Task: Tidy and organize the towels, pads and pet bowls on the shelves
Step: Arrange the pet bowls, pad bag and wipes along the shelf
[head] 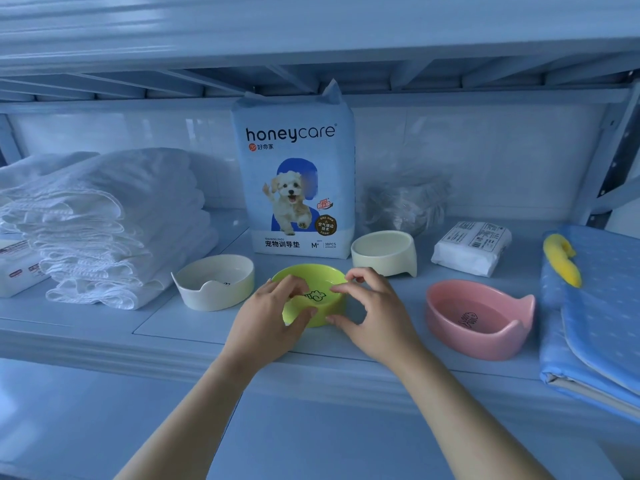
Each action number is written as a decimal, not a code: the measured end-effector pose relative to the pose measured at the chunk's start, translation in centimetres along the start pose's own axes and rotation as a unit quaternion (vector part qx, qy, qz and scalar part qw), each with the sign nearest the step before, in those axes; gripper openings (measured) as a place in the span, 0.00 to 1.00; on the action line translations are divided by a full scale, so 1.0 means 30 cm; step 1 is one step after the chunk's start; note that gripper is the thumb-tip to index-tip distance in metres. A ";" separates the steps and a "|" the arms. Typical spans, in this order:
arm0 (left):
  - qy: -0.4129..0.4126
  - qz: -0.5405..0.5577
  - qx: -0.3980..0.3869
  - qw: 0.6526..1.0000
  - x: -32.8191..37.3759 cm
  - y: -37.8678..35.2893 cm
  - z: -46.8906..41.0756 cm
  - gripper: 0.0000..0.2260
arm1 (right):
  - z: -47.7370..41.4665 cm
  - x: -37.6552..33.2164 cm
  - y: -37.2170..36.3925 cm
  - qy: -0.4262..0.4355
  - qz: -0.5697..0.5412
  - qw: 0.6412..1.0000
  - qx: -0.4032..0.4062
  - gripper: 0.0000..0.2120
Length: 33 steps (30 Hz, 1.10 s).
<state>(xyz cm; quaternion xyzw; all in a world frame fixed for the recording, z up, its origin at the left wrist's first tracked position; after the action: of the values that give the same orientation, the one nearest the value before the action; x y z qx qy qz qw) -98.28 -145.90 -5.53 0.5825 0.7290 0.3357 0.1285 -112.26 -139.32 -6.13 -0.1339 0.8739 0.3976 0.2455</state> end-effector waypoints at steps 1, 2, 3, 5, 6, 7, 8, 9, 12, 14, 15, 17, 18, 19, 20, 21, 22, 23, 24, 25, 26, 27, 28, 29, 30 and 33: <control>-0.003 -0.006 0.006 1.000 0.000 0.006 -0.001 0.11 | 0.000 0.003 0.000 -0.003 -0.005 1.000 0.000 0.19; -0.005 -0.012 0.012 1.000 -0.003 0.010 0.000 0.14 | -0.001 0.003 0.004 -0.003 -0.008 1.000 0.004 0.20; -0.005 -0.019 0.018 1.000 -0.008 0.013 0.000 0.17 | -0.001 0.003 0.011 -0.002 -0.010 1.000 0.010 0.20; -0.007 -0.030 0.023 0.999 -0.011 0.017 -0.003 0.19 | -0.001 -0.001 0.028 0.001 0.000 1.000 0.020 0.20; -0.016 -0.035 0.024 0.999 -0.005 0.017 -0.007 0.19 | 0.001 -0.005 0.039 0.002 0.011 1.000 0.021 0.20; -0.030 -0.042 0.023 0.998 0.005 0.017 -0.012 0.18 | 0.003 -0.010 0.050 0.002 0.022 1.000 0.019 0.21; -0.046 -0.049 0.023 0.997 0.016 0.014 -0.020 0.17 | 0.005 -0.017 0.064 0.004 0.033 0.999 0.017 0.21; -0.058 -0.057 0.020 0.996 0.025 0.006 -0.029 0.17 | 0.006 -0.025 0.082 0.007 0.045 0.999 0.017 0.21; -0.059 -0.044 0.015 0.997 0.063 -0.020 -0.067 0.16 | 0.009 -0.042 0.159 0.019 0.076 0.996 0.030 0.20; -0.062 -0.001 0.019 0.998 0.111 -0.038 -0.099 0.16 | 0.009 -0.031 0.217 0.015 0.093 0.995 0.034 0.19; -0.078 0.016 0.017 0.997 0.147 -0.053 -0.117 0.15 | 0.013 -0.014 0.246 0.006 0.098 0.995 0.033 0.19; -0.118 0.038 -0.002 0.992 0.224 -0.101 -0.145 0.15 | 0.028 0.031 0.308 -0.018 0.103 0.994 0.038 0.16; -0.134 0.050 -0.014 0.990 0.258 -0.129 -0.157 0.15 | 0.038 0.056 0.336 -0.033 0.108 0.993 0.042 0.15; -0.143 0.062 -0.022 0.987 0.285 -0.158 -0.166 0.15 | 0.048 0.080 0.360 -0.047 0.118 0.991 0.042 0.14; -0.149 0.076 -0.029 0.985 0.312 -0.186 -0.174 0.14 | 0.059 0.102 0.378 -0.060 0.131 0.989 0.036 0.14; -0.154 0.088 -0.039 0.983 0.336 -0.218 -0.182 0.13 | 0.070 0.121 0.391 -0.071 0.148 0.986 0.024 0.14; -0.160 0.099 -0.052 0.981 0.364 -0.249 -0.188 0.12 | 0.080 0.140 0.401 -0.081 0.166 0.983 0.009 0.14; -0.168 0.111 -0.070 0.977 0.392 -0.282 -0.193 0.11 | 0.090 0.157 0.410 -0.090 0.180 0.980 -0.006 0.13; -0.181 0.123 -0.090 0.972 0.421 -0.314 -0.197 0.10 | 0.101 0.173 0.422 -0.096 0.188 0.977 -0.015 0.13; -0.197 0.132 -0.110 0.965 0.451 -0.341 -0.199 0.09 | 0.112 0.188 0.438 -0.102 0.192 0.976 -0.017 0.13; -0.213 0.134 -0.127 0.959 0.474 -0.367 -0.199 0.08 | 0.122 0.201 0.456 -0.109 0.196 0.974 -0.014 0.13; -0.224 0.130 -0.141 0.955 0.489 -0.387 -0.198 0.08 | 0.130 0.213 0.474 -0.115 0.198 0.973 -0.011 0.13; -0.230 0.126 -0.151 0.953 0.494 -0.405 -0.196 0.09 | 0.137 0.224 0.488 -0.120 0.200 0.972 -0.009 0.13; -0.232 0.122 -0.157 0.952 0.493 -0.418 -0.194 0.10 | 0.141 0.231 0.499 -0.124 0.202 0.972 -0.010 0.13; -0.231 0.120 -0.161 0.952 0.489 -0.425 -0.192 0.10 | 0.144 0.236 0.506 -0.126 0.203 0.971 -0.012 0.12; -0.222 0.113 -0.188 0.950 0.473 -0.427 -0.199 0.10 | 0.142 0.241 0.504 -0.128 0.193 0.973 -0.013 0.12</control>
<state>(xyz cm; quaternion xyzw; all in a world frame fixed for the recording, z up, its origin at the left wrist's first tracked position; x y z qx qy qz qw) -115.59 -135.89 -6.40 0.6862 0.5353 0.3408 0.3555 -123.48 -126.56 -2.90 0.0861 0.8396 0.4622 0.2719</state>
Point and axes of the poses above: each hand's wrist, its own z-axis away from the middle knuckle, its own y-axis out of the back of the hand, x = y × z, the point moved 9 cm from there along -z, towards the middle knuckle, and after that the axes turned 12 degrees about -y, right-handed, at the moved point
